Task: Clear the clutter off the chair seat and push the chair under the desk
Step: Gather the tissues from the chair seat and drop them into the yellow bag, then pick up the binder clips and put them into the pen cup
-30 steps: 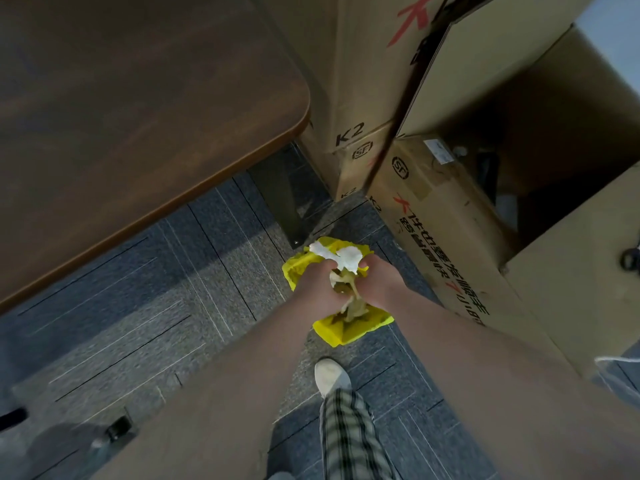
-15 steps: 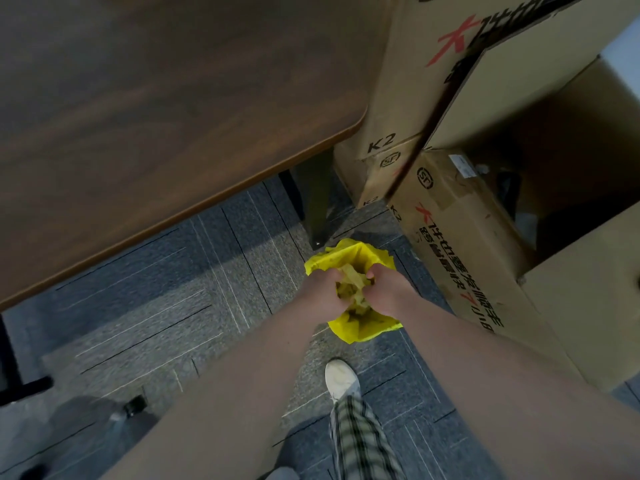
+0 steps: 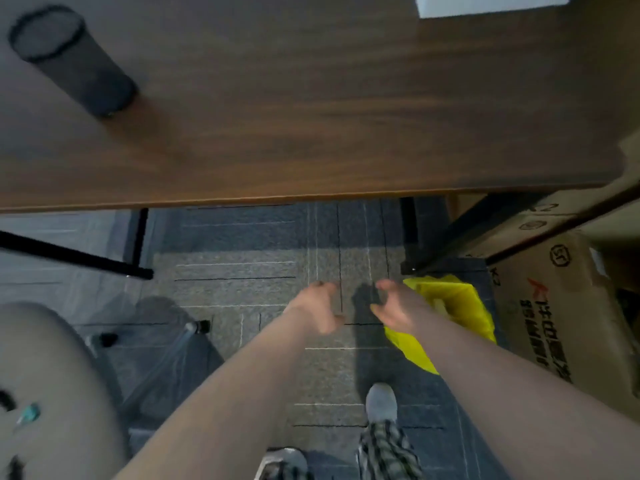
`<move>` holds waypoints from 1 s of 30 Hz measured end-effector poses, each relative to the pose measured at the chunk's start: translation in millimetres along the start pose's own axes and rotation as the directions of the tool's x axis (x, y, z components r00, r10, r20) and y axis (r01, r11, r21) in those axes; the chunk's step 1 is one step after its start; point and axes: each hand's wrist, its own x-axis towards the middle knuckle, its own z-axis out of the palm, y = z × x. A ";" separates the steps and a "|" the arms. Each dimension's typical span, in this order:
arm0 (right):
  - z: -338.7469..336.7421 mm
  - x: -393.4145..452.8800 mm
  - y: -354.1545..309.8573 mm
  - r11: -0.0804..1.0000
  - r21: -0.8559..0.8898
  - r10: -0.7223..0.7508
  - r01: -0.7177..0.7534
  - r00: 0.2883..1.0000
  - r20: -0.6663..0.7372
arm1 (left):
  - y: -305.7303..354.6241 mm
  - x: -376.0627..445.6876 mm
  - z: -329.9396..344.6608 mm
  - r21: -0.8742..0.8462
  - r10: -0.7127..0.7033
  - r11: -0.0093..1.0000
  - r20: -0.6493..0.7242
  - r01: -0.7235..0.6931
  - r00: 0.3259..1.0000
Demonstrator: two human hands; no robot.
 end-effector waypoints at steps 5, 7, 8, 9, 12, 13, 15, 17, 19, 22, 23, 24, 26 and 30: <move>51.0 -6.8 -107.7 0.976 -0.160 -0.134 0.149 0.986 0.099 | -111.5 -51.4 -15.2 -0.117 -0.125 0.987 -0.110 0.112 0.986; 76.1 -11.5 -150.1 0.959 -0.192 -0.185 0.210 0.973 0.141 | -155.6 -73.5 -16.8 -0.162 -0.173 0.975 -0.147 0.149 0.974; 89.3 -13.9 -170.4 0.945 -0.212 -0.218 0.248 0.964 0.154 | -177.6 -84.8 -16.5 -0.181 -0.204 0.968 -0.161 0.174 0.966; 102.8 -16.8 -190.4 0.928 -0.238 -0.252 0.287 0.953 0.166 | -199.6 -96.3 -15.6 -0.200 -0.236 0.959 -0.177 0.199 0.956; 144.5 -27.5 -248.5 0.860 -0.334 -0.325 0.386 0.919 0.224 | -262.9 -134.1 -10.2 -0.252 -0.320 0.932 -0.238 0.260 0.917; 158.2 -32.5 -267.4 0.834 -0.365 -0.342 0.414 0.906 0.249 | -283.3 -147.4 -7.5 -0.273 -0.350 0.920 -0.258 0.280 0.901; 184.0 -42.3 -302.1 0.785 -0.407 -0.372 0.467 0.881 0.292 | -321.8 -174.2 -0.9 -0.315 -0.422 0.889 -0.284 0.331 0.861; 209.1 -51.7 -333.0 0.746 -0.425 -0.401 0.513 0.855 0.329 | -358.8 -201.9 7.6 -0.349 -0.502 0.848 -0.288 0.399 0.816; 232.9 -59.2 -361.2 0.706 -0.440 -0.426 0.555 0.829 0.363 | -393.7 -227.4 18.8 -0.398 -0.577 0.797 -0.276 0.455 0.769; 270.4 -65.3 -398.7 0.653 -0.450 -0.464 0.609 0.792 0.397 | -435.7 -259.6 38.2 -0.503 -0.666 0.704 -0.221 0.502 0.713; 283.9 -65.8 -408.3 0.633 -0.463 -0.470 0.620 0.783 0.407 | -446.6 -267.6 45.9 -0.541 -0.690 0.670 -0.201 0.509 0.696; 297.5 -66.5 -415.7 0.612 -0.480 -0.467 0.628 0.777 0.421 | -455.9 -274.2 53.8 -0.571 -0.710 0.640 -0.185 0.514 0.679; 323.1 -68.1 -426.9 0.566 -0.505 -0.475 0.652 0.759 0.446 | -471.0 -282.5 70.3 -0.604 -0.742 0.600 -0.176 0.524 0.647; 365.1 -70.5 -440.8 0.449 -0.520 -0.594 0.727 0.677 0.433 | -492.2 -292.8 98.4 -0.642 -0.815 0.532 -0.209 0.553 0.541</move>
